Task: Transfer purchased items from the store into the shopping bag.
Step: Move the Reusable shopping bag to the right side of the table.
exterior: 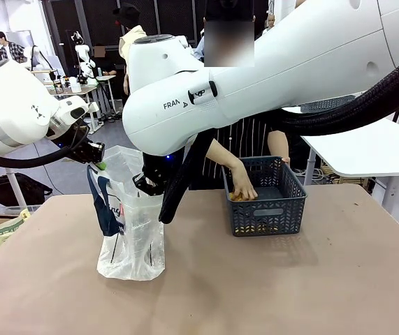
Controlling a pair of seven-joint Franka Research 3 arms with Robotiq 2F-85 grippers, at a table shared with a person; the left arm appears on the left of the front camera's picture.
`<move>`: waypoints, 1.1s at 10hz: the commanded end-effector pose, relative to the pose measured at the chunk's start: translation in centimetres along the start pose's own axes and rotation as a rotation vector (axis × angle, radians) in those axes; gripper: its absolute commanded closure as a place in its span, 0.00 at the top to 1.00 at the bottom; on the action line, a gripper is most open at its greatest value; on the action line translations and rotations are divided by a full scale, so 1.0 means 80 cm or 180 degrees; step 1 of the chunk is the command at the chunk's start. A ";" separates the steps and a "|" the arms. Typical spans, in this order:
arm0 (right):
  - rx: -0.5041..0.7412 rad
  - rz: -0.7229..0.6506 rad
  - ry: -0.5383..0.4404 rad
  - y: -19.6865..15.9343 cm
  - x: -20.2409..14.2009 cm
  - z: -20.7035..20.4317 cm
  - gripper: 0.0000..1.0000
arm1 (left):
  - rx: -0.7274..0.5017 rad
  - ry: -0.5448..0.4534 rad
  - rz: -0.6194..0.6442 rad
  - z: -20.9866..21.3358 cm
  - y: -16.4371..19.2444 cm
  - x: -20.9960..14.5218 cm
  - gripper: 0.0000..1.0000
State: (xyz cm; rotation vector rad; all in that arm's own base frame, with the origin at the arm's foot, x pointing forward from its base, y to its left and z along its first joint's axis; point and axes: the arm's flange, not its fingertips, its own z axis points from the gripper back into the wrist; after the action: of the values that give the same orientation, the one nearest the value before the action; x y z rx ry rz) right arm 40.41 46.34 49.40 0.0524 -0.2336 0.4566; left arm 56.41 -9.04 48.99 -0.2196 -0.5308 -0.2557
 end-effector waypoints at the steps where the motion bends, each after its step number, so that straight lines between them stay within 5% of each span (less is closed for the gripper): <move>1: 0.0023 0.0037 -0.0016 0.000 0.000 0.001 0.00 | -0.0007 -0.0018 0.0043 0.005 0.002 -0.003 0.00; 11: 0.0023 0.0037 -0.0016 0.000 0.000 0.001 0.00 | -0.0007 -0.0018 0.0043 0.005 0.002 -0.003 0.00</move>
State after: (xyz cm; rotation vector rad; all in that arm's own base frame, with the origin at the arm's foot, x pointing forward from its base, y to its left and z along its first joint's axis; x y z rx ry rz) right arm 40.41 46.34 49.40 0.0524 -0.2336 0.4566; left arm 56.41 -9.04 48.99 -0.2196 -0.5308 -0.2557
